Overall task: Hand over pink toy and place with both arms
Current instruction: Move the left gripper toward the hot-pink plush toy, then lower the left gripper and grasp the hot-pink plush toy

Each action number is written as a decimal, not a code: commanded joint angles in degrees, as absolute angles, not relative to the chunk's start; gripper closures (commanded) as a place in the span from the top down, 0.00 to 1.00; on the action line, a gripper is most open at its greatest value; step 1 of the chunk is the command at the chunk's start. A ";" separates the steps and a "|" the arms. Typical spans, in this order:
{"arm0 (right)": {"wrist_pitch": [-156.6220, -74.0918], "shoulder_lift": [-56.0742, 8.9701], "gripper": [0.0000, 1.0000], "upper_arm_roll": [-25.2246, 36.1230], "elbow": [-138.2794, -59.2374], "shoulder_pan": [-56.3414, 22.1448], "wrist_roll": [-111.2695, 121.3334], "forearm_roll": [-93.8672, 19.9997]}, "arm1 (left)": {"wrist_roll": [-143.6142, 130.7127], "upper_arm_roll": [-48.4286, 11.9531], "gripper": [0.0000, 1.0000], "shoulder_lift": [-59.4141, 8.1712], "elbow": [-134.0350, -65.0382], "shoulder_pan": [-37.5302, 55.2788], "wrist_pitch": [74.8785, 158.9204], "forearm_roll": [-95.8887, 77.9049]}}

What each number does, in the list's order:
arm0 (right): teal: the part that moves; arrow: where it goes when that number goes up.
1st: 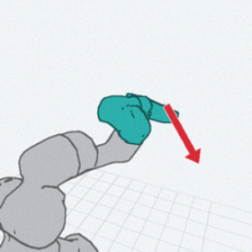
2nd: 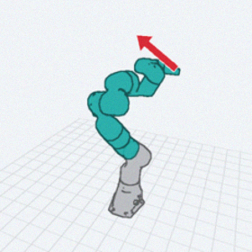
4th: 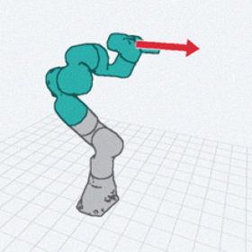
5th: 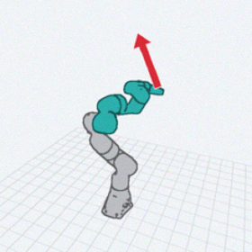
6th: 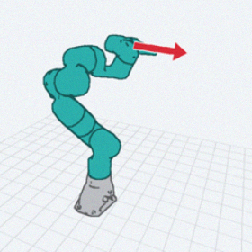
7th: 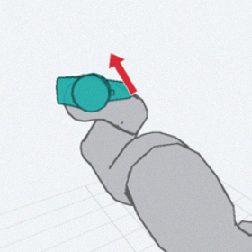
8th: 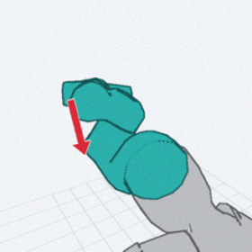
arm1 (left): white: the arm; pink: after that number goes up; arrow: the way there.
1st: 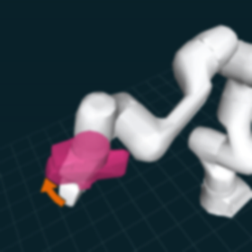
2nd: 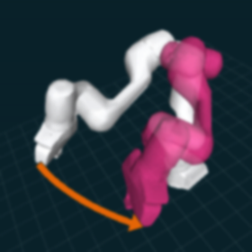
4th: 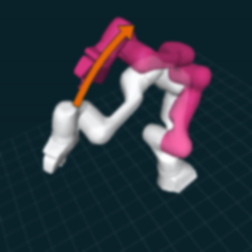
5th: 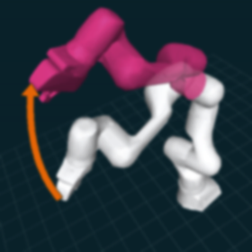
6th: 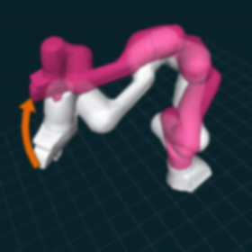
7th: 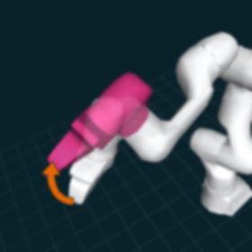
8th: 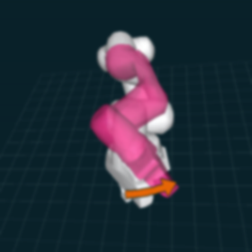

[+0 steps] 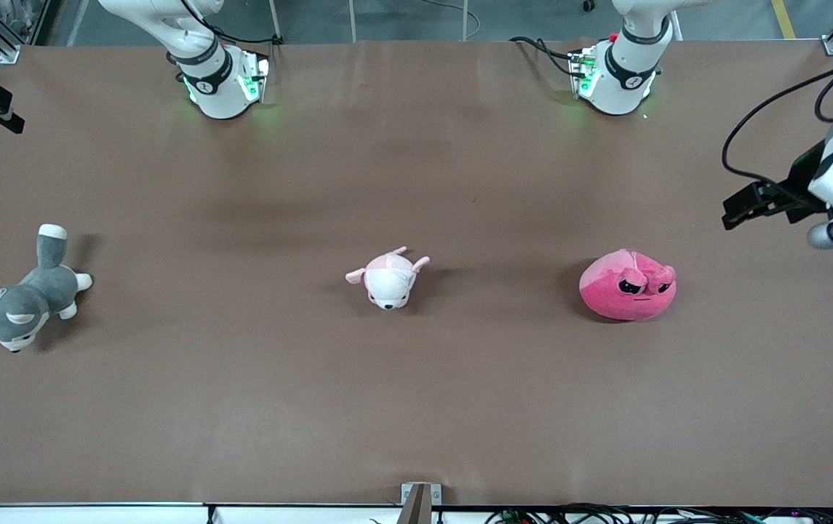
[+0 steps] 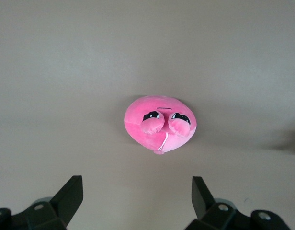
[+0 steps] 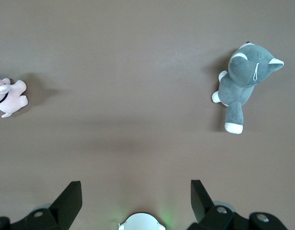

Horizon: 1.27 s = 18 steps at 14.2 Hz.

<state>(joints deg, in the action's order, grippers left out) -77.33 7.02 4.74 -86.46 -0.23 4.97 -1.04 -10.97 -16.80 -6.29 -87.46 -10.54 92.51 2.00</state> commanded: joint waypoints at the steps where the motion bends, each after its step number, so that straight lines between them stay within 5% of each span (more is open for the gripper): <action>1: -77.08 7.65 1.00 4.48 -86.75 0.18 5.54 -0.35 | -9.76 -16.88 1.00 -7.73 -86.22 -10.81 94.03 1.49; 11: -77.34 7.21 1.00 4.57 -86.66 0.44 5.10 -0.35 | -10.37 -16.79 1.00 -13.79 -86.22 -10.81 96.86 2.29; 18: -77.26 7.21 1.00 4.75 -86.66 0.53 5.36 -0.35 | -38.81 -16.79 1.00 -19.59 -86.22 -10.55 97.29 2.29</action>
